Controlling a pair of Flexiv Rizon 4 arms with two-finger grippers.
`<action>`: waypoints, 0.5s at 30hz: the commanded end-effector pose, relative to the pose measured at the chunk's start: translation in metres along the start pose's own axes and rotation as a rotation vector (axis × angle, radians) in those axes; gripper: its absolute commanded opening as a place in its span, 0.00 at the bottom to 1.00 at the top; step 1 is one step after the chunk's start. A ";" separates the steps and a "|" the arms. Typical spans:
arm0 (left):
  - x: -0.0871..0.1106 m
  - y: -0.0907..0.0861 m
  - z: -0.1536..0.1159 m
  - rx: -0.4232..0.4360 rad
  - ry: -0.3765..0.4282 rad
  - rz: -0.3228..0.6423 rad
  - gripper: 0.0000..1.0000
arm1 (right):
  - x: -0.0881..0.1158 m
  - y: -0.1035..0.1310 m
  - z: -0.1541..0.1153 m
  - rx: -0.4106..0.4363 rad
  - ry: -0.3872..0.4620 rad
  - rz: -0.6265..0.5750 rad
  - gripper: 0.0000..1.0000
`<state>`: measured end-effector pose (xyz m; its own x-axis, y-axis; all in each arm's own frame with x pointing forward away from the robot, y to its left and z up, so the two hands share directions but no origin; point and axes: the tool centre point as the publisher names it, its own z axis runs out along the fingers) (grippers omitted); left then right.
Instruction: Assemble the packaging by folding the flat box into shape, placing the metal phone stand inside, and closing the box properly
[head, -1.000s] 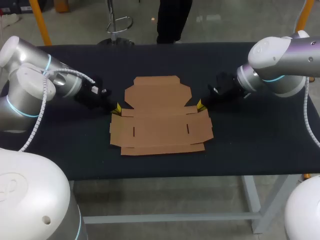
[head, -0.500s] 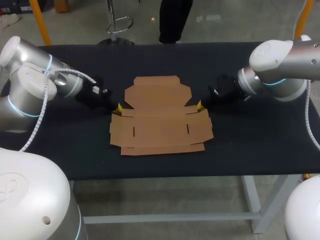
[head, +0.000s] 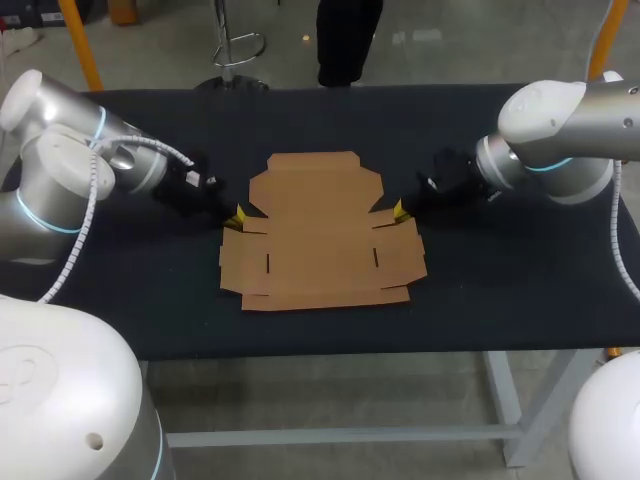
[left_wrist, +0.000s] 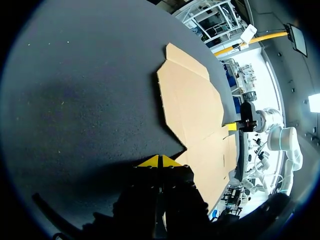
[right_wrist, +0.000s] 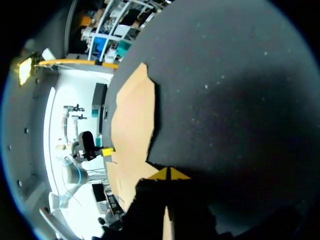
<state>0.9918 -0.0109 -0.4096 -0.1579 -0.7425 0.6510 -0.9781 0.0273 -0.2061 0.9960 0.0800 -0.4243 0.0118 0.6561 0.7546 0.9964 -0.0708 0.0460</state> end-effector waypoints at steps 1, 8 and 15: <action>0.004 0.001 0.001 -0.001 -0.010 0.000 0.00 | -0.002 0.002 0.001 0.004 0.005 0.001 0.00; 0.005 0.000 0.001 0.000 -0.015 0.001 0.00 | 0.001 0.003 0.002 0.005 0.001 -0.002 0.00; 0.011 0.002 -0.002 0.018 -0.040 0.002 0.00 | 0.007 0.002 0.001 -0.008 -0.009 -0.014 0.00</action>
<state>0.9922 -0.0159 -0.4064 -0.1583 -0.7598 0.6306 -0.9756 0.0220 -0.2184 1.0004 0.0836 -0.4217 -0.0001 0.6582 0.7528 0.9963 -0.0645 0.0566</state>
